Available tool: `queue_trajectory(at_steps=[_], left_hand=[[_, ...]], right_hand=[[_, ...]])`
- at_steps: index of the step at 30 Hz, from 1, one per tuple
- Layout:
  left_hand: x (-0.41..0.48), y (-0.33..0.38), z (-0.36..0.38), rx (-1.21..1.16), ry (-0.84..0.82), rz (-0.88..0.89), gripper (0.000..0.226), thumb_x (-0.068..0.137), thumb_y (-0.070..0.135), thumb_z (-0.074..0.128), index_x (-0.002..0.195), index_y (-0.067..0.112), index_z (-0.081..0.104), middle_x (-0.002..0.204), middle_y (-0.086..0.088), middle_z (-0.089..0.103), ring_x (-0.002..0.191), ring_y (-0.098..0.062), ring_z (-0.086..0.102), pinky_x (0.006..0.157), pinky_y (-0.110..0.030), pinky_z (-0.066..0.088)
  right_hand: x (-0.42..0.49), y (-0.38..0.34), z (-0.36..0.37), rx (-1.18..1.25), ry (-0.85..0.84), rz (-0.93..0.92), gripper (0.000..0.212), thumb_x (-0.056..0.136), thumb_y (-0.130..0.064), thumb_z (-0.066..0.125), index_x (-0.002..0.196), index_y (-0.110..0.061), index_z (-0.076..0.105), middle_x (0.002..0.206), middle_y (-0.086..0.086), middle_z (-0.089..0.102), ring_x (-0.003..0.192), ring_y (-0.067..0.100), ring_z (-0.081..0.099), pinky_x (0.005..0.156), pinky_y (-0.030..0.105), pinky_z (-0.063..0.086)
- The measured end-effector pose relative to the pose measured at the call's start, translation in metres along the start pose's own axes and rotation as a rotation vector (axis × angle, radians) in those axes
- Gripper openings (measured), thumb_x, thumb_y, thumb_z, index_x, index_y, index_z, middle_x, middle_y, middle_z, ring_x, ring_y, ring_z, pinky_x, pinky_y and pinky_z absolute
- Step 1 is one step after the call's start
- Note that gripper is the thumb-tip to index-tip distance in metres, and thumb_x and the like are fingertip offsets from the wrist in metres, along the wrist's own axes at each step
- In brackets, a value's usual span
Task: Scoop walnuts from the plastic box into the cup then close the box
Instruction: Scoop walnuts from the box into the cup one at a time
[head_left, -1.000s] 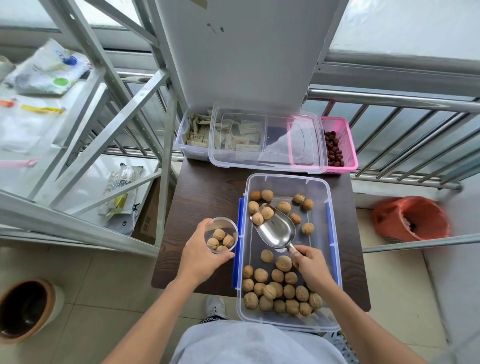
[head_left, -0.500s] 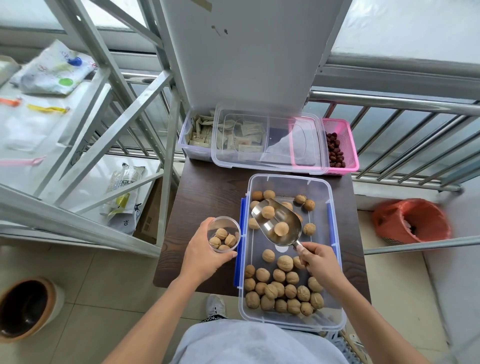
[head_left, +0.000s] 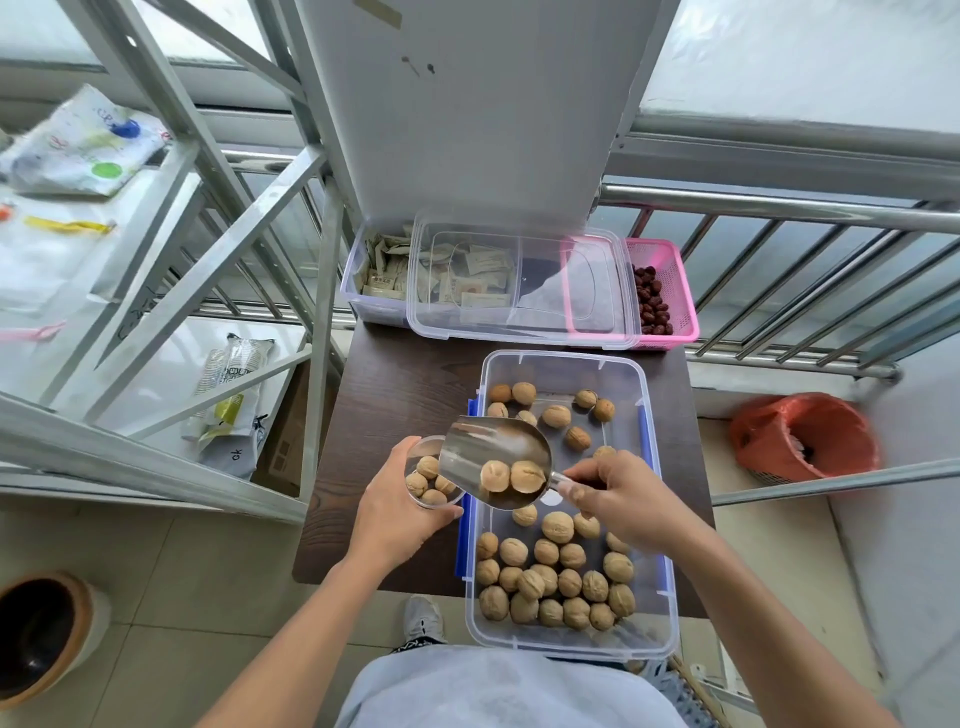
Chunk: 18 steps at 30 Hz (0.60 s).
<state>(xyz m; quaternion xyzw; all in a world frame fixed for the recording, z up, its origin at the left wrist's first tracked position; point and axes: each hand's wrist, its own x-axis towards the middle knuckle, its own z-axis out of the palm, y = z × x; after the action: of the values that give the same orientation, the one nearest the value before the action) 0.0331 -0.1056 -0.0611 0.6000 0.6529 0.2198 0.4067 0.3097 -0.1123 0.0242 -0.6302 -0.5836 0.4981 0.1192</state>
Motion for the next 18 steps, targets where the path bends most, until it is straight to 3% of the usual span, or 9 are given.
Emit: queue_trajectory(at_steps=[3,7,10,18], left_hand=[[0.000,-0.001,0.000,0.001,0.011,-0.004,0.095,0.061,0.031,0.095,0.115,0.075,0.031,0.114,0.032,0.057,0.115,-0.004,0.055,0.095,-0.030,0.045],[0.000,0.000,0.000,-0.003,0.008,-0.010,0.094,0.059,0.033,0.095,0.111,0.076,0.030,0.113,0.028,0.060,0.110,-0.002,0.057,0.091,-0.028,0.045],[0.000,0.000,0.001,-0.013,0.007,-0.007,0.093,0.059,0.033,0.095,0.110,0.077,0.032,0.108,0.028,0.062,0.103,0.003,0.059,0.086,-0.024,0.045],[0.001,-0.004,0.003,-0.031,0.032,0.004,0.088,0.059,0.027,0.095,0.112,0.071,0.041,0.105,0.027,0.066,0.100,0.005,0.062,0.087,-0.025,0.050]], right_hand=[[-0.003,-0.011,-0.003,-0.074,0.004,-0.010,0.024,0.097,-0.030,0.061,0.081,-0.020,0.075,0.058,-0.002,0.050,0.053,0.012,0.041,0.055,0.030,0.035],[-0.008,-0.022,-0.006,-0.201,-0.007,-0.023,0.034,0.095,-0.036,0.060,0.063,-0.027,0.064,0.053,-0.003,0.049,0.049,0.011,0.039,0.054,0.032,0.034],[-0.011,-0.025,-0.008,-0.251,-0.011,-0.022,0.031,0.095,-0.037,0.059,0.074,-0.018,0.070,0.053,-0.002,0.051,0.048,0.010,0.038,0.053,0.031,0.034],[-0.008,-0.021,-0.018,-0.221,0.025,-0.020,0.029,0.094,-0.035,0.062,0.075,-0.016,0.070,0.055,-0.004,0.051,0.051,0.010,0.040,0.056,0.032,0.036]])
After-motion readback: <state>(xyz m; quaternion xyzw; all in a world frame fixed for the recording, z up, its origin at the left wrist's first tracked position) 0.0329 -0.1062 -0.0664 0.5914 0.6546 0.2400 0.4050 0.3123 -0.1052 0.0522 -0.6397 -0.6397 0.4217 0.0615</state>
